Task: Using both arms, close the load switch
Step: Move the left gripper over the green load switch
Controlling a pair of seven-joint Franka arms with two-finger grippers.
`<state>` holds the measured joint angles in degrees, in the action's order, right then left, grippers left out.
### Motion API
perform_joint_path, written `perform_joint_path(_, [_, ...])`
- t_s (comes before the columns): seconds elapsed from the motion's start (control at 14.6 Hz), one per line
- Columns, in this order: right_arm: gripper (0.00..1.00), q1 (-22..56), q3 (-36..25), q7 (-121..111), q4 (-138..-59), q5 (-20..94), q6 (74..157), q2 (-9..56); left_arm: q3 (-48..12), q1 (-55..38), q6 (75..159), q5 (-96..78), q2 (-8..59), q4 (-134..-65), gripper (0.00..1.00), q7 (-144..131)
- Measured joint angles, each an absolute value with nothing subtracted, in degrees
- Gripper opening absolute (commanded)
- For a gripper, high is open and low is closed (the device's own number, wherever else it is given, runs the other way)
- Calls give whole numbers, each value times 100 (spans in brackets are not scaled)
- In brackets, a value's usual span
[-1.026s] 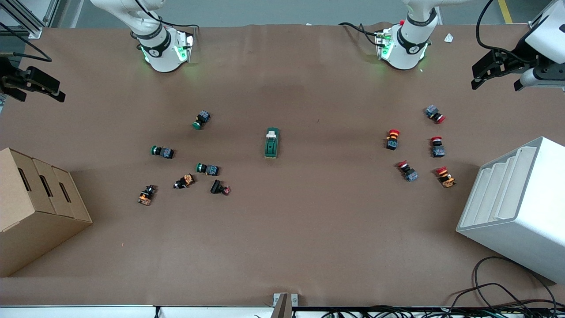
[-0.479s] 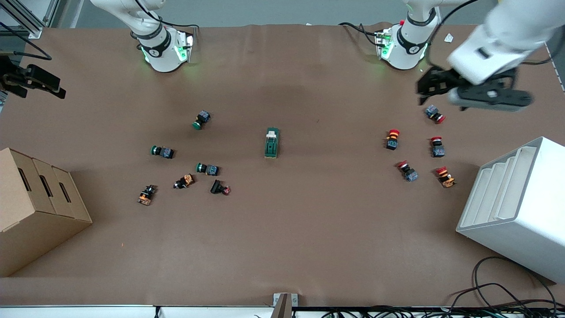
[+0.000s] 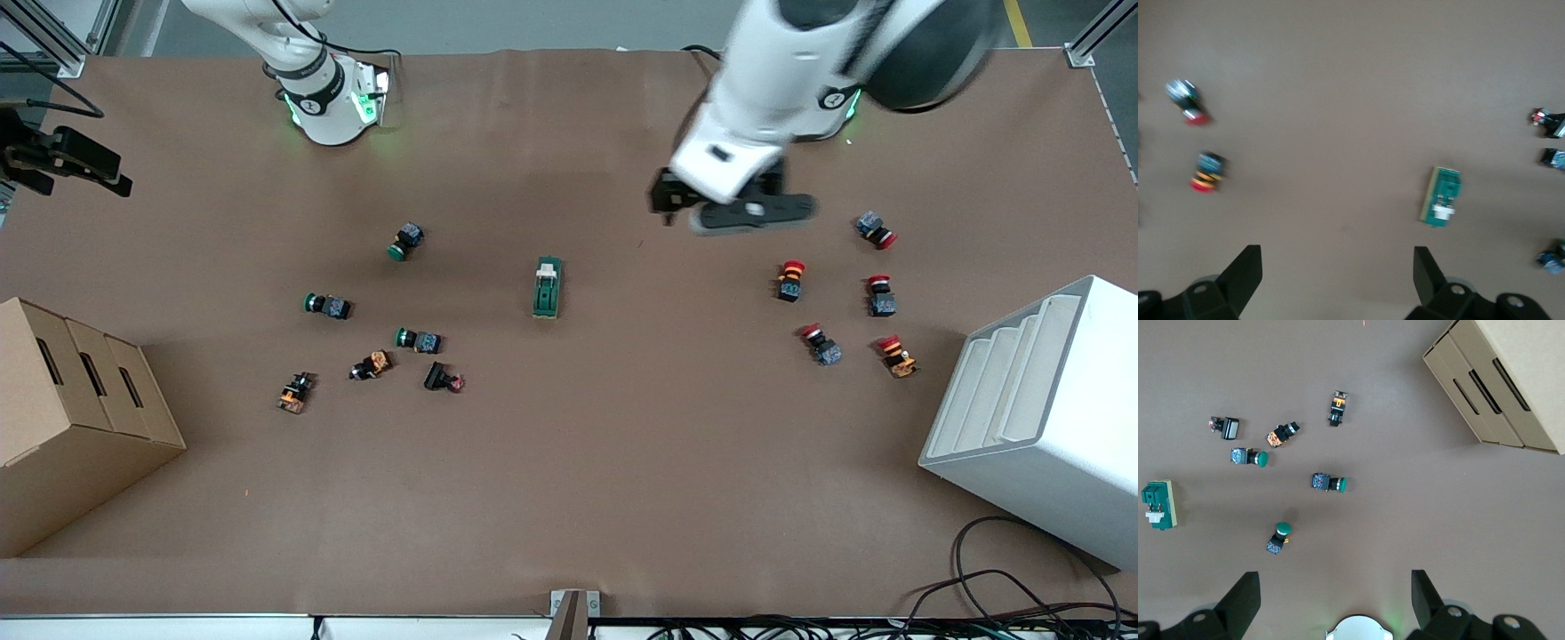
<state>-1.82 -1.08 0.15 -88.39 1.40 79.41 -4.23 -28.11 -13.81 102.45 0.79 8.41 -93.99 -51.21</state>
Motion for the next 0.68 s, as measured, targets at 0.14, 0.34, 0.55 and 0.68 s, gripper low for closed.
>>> perform_joint_path(0.14, [100, -189, -128, 15, -8748, 127, 7941, -423, -2817, -1911, 10716, 427, 982, -9702, 100, -5953])
perform_joint_path(0.34, [100, -211, -139, 18, -8626, 122, 7941, -423, -2818, -2719, 11305, 1209, 1411, -9945, 100, -7439])
perform_joint_path(0.55, [100, -260, -148, 19, -8617, 123, 7929, -401, -2818, -3384, 11684, 2286, 2005, -9973, 100, -8905])
perform_joint_path(0.68, [100, -339, -150, 18, -8618, 124, 7930, -363, -2816, -3760, 11792, 3125, 2426, -9980, 100, -9769])
